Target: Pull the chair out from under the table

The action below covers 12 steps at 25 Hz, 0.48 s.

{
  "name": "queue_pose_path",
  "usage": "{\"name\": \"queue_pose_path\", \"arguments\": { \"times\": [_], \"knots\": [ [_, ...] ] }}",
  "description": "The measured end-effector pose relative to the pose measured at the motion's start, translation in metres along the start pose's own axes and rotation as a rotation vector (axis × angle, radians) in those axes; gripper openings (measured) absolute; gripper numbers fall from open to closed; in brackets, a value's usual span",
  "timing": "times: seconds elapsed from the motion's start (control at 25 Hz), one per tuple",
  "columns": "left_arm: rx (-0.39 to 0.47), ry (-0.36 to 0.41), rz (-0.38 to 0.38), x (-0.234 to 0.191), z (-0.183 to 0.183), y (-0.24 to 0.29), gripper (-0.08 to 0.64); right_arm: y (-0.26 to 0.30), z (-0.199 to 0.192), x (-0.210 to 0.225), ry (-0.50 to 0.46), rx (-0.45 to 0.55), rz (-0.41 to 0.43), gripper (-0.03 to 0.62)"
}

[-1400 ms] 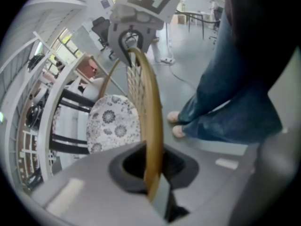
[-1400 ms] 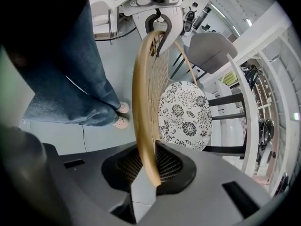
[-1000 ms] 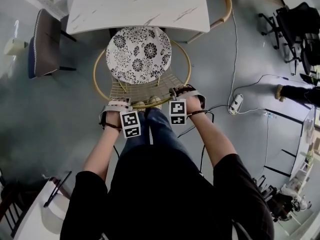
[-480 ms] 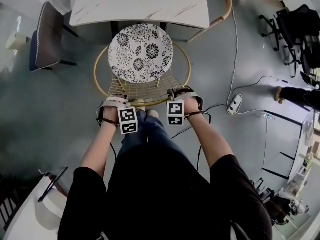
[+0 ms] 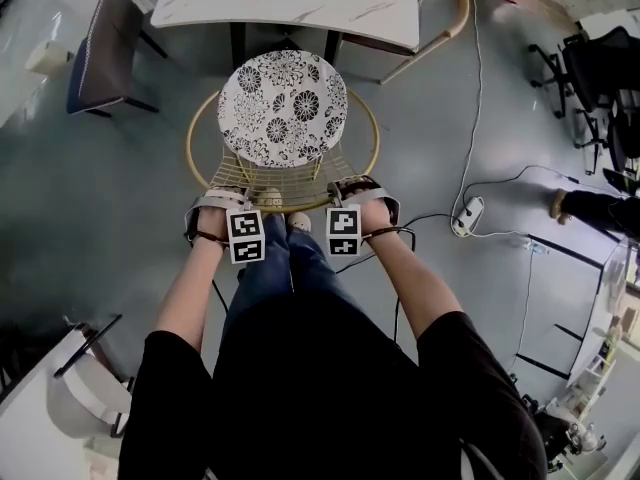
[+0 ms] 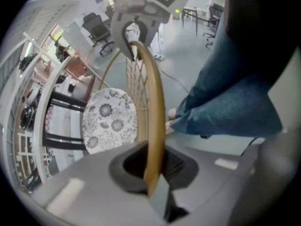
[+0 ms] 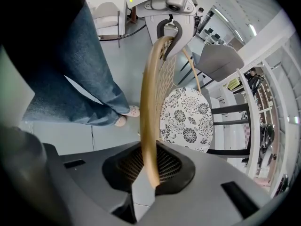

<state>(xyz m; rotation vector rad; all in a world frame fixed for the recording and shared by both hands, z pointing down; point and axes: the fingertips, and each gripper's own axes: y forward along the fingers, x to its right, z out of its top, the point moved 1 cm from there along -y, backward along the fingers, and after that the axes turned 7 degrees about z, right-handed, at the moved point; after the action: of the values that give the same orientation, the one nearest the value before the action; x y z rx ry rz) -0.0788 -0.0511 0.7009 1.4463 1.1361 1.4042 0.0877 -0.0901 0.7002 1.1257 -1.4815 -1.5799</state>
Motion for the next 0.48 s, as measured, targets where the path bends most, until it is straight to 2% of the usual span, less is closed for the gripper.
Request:
{"name": "queue_pose_path", "arguments": {
  "times": [0.48],
  "knots": [
    [0.009, 0.001, 0.016, 0.025, 0.007, -0.007, 0.035, -0.002, 0.004, -0.024, 0.019, -0.016, -0.002, 0.055]
  ]
}}
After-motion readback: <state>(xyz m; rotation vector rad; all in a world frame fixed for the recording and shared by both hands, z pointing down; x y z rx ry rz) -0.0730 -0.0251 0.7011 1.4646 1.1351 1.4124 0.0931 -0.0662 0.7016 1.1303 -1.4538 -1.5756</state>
